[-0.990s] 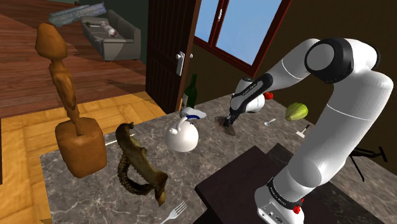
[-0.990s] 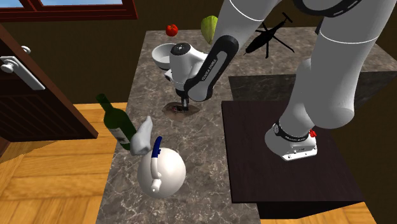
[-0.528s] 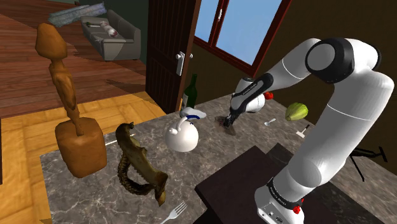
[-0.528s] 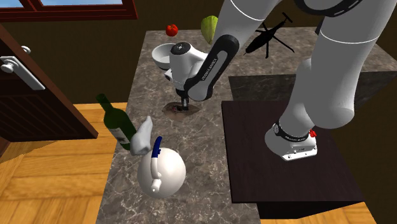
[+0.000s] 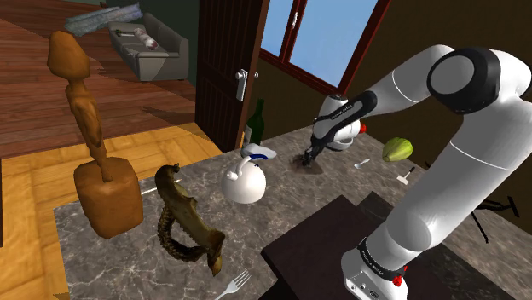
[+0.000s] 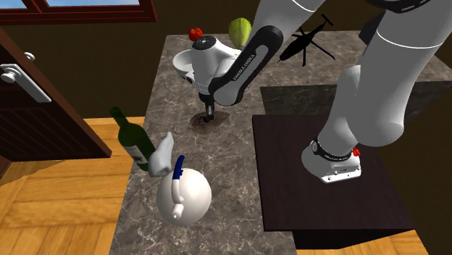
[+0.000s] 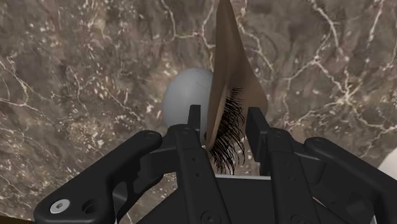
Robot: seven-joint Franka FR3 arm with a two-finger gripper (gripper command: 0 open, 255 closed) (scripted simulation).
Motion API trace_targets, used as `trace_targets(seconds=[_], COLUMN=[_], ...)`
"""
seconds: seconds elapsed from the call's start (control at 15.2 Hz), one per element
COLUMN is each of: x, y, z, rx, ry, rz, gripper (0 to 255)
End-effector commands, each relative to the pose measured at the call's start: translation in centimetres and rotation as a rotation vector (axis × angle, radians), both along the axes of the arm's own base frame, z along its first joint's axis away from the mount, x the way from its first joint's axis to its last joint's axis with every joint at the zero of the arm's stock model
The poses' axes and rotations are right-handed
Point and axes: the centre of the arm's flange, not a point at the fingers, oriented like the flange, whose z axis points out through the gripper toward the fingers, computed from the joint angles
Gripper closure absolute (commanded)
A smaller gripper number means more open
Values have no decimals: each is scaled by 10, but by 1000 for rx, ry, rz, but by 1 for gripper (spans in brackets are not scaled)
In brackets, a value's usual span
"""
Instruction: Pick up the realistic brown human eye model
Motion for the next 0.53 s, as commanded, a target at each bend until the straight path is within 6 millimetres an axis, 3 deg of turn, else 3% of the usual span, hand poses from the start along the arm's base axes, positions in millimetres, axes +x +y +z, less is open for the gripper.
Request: trace_targets(seconds=[0.0, 0.33, 0.46], x=[-1, -1, -1], y=[0, 0, 0], z=[11, 38, 39], rx=[0, 0, 0], ry=[0, 0, 0], rz=[0, 0, 0], gripper=[255, 255, 255])
